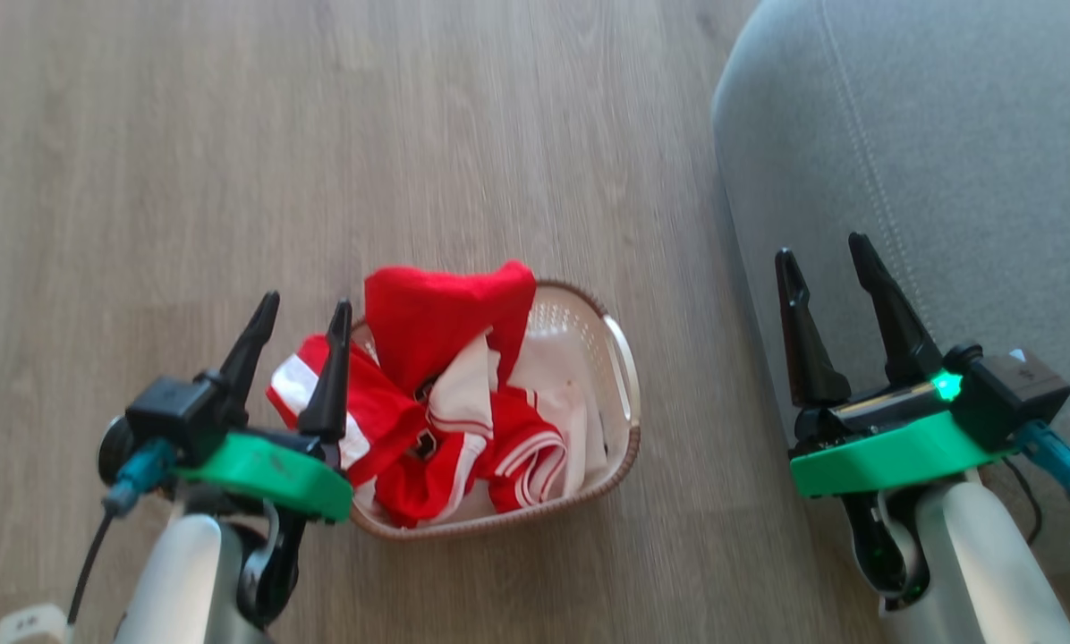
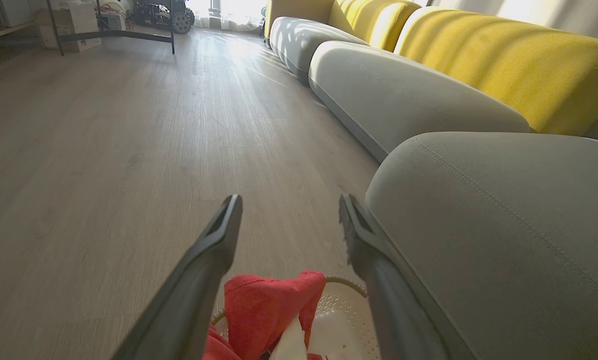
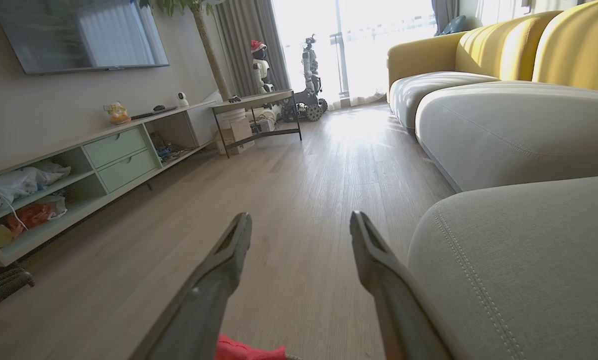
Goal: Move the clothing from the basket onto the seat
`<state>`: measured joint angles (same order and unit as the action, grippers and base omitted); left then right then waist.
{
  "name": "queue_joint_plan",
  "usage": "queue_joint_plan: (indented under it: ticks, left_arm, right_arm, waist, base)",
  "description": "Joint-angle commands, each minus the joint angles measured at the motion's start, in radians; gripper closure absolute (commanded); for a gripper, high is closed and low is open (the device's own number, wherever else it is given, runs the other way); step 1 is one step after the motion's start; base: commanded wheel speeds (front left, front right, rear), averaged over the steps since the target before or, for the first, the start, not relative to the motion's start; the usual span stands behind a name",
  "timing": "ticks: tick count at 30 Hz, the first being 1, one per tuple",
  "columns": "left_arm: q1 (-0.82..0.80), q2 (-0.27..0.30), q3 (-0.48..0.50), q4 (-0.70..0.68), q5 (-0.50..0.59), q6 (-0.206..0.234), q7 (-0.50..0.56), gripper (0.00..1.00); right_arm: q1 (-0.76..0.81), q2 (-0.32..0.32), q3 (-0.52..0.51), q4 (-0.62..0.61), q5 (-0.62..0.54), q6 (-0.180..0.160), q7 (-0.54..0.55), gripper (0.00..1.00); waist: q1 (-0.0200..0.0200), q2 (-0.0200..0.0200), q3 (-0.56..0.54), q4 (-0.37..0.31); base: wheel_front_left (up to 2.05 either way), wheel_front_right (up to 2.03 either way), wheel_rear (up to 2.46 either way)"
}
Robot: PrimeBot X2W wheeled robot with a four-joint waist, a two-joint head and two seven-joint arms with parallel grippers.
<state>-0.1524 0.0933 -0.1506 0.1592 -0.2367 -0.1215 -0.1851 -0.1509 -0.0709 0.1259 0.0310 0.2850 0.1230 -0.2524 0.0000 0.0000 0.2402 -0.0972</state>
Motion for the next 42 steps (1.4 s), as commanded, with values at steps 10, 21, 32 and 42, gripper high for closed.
queue_joint_plan:
  ticks: [10,21,32,42]
  left_arm:
    - [-0.171,0.013,-0.005,0.077,-0.011,0.003,0.035,0.0]
    - [-0.368,0.018,-0.095,0.394,-0.075,-0.008,0.028,0.0]
    - [-0.553,0.007,-0.227,0.655,-0.153,-0.009,0.035,0.0]
    - [-0.707,-0.005,-0.338,0.87,-0.231,-0.009,0.045,0.0]
  right_arm:
    - [-0.079,0.003,0.017,-0.08,-0.016,0.008,-0.009,0.0]
    - [-0.157,0.002,0.015,-0.127,-0.023,0.008,-0.009,0.0]
    - [-0.226,-0.011,-0.015,-0.178,-0.023,0.008,-0.009,0.0]
    - [-0.258,0.01,-0.012,-0.261,0.011,0.008,-0.009,0.0]
  waist:
    - [0.0,0.0,0.166,-0.02]
    - [0.0,0.0,0.309,-0.019]
    - [0.0,0.0,0.431,-0.028]
    - [0.0,0.0,0.554,-0.046]
  base:
    - [0.0,0.0,0.0]
    - [0.0,0.0,0.0]
    - [0.0,0.0,0.0]
    - [0.0,0.0,0.0]
